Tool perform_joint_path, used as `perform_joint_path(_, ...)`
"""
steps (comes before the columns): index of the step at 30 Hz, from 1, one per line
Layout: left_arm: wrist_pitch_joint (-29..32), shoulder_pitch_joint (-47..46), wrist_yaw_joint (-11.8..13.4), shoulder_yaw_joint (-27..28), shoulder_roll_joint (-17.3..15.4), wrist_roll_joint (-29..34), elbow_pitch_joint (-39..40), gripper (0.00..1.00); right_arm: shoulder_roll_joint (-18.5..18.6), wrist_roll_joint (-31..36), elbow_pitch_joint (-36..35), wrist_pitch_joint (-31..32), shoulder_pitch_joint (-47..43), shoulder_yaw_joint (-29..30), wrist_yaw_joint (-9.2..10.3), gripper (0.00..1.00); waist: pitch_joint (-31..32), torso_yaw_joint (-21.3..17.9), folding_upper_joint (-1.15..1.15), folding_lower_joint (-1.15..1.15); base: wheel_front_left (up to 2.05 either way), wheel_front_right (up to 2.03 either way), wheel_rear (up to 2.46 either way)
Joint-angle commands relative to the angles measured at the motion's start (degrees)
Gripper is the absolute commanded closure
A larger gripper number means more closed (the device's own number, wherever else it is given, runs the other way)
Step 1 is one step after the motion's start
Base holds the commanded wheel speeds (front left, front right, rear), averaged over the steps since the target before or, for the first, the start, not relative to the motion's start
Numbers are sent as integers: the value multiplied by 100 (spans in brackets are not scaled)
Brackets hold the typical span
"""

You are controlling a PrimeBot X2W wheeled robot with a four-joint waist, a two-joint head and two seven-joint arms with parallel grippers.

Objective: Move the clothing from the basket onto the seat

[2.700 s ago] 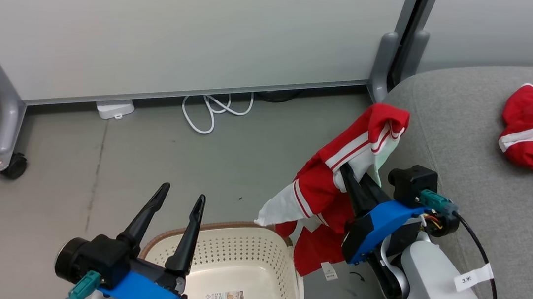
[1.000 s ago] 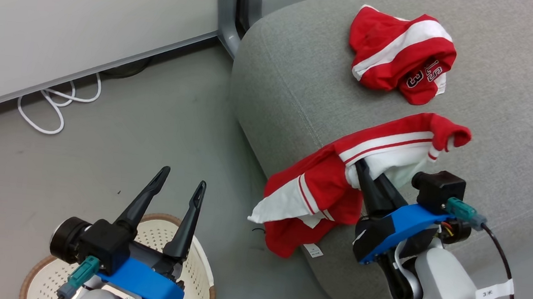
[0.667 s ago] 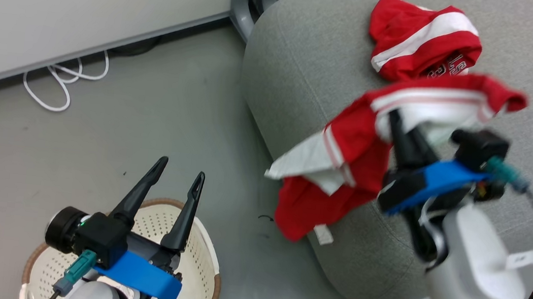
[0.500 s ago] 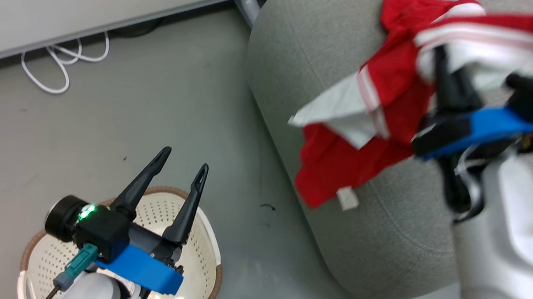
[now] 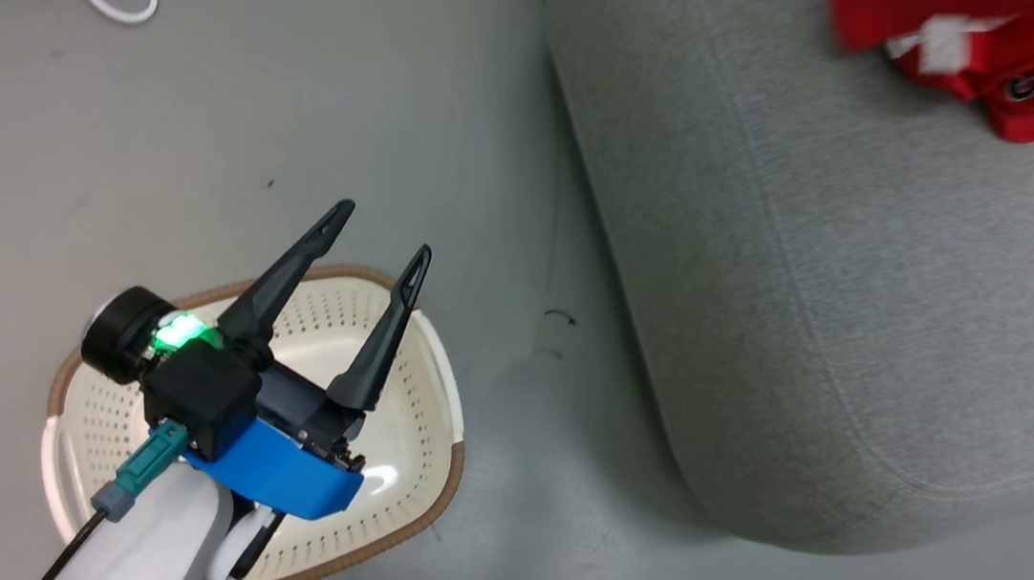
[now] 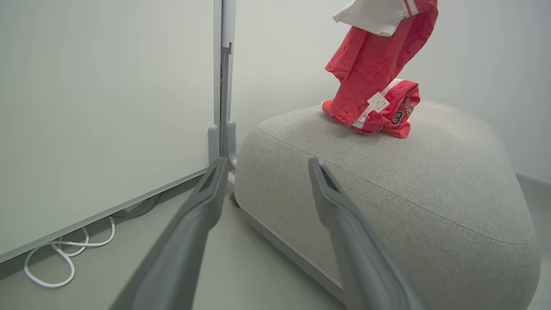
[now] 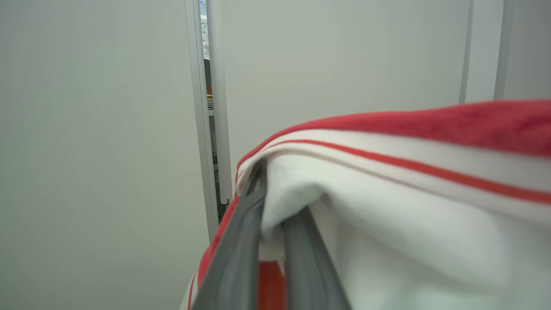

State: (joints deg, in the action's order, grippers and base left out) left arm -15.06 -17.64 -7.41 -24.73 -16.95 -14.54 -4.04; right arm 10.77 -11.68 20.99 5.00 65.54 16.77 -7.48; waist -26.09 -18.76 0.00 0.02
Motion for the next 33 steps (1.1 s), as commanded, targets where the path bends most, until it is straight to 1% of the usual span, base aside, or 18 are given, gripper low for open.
perform_joint_path(1, -16, -135, -11, 4, -39, 32, 47, 0, 70, 86, -19, 16, 213, 122, -3, 100, -249, 184, 0, -2, 0, 0, 0)
perform_joint_path(4, -17, -245, -11, -46, -70, 57, 114, 0, 274, 224, 55, -3, 618, 559, -3, 100, -447, 279, 0, -2, 0, 0, 0)
perform_joint_path(7, -17, -352, -11, -75, -128, 69, 189, 0, 365, 464, 112, -63, 861, 892, -3, 100, -660, 356, 0, -2, 0, 0, 0)
perform_joint_path(8, -16, -382, -11, -72, -145, 79, 213, 0, 345, 519, 158, -59, 861, 949, -3, 100, -732, 375, 0, -2, 0, 0, 0)
perform_joint_path(13, -17, -572, -11, -82, -214, 157, 383, 0, 297, 732, 531, -170, 559, 1328, -3, 100, -1145, 464, 0, -2, 0, 0, 0)
perform_joint_path(18, -17, -746, -11, -113, -316, 247, 511, 0, 277, 928, 1156, -445, 215, 1778, -3, 100, -1498, 540, 0, -2, 0, 0, 0)
perform_joint_path(26, -17, -832, -10, -112, -349, 263, 501, 0, 482, 1605, 1974, -927, -60, 2003, -3, 100, -1742, 668, 0, -2, 0, 0, 0)
perform_joint_path(29, -17, -835, -10, -98, -337, 251, 488, 0, 457, 1787, 2185, -1066, -64, 2039, -3, 100, -1744, 689, 0, -2, 0, 0, 0)
perform_joint_path(30, -17, -840, -10, -96, -329, 249, 483, 0, 435, 1838, 2251, -1117, -58, 2047, -3, 92, -1730, 694, 0, -2, 0, 0, 0)
perform_joint_path(31, -17, -846, -11, -97, -320, 247, 472, 0, 417, 1884, 2308, -1153, -55, 2030, -3, 71, -1707, 700, 0, -2, 0, 0, 0)
perform_joint_path(32, -17, -857, -11, -95, -311, 248, 462, 0, 395, 1897, 2363, -1208, -33, 2028, -3, 46, -1677, 706, 0, -2, 0, 0, 0)
perform_joint_path(33, -17, -866, -11, -88, -293, 246, 454, 0, 384, 1934, 2413, -1248, -8, 2031, -3, 0, -1642, 712, 0, -2, 0, 0, 0)
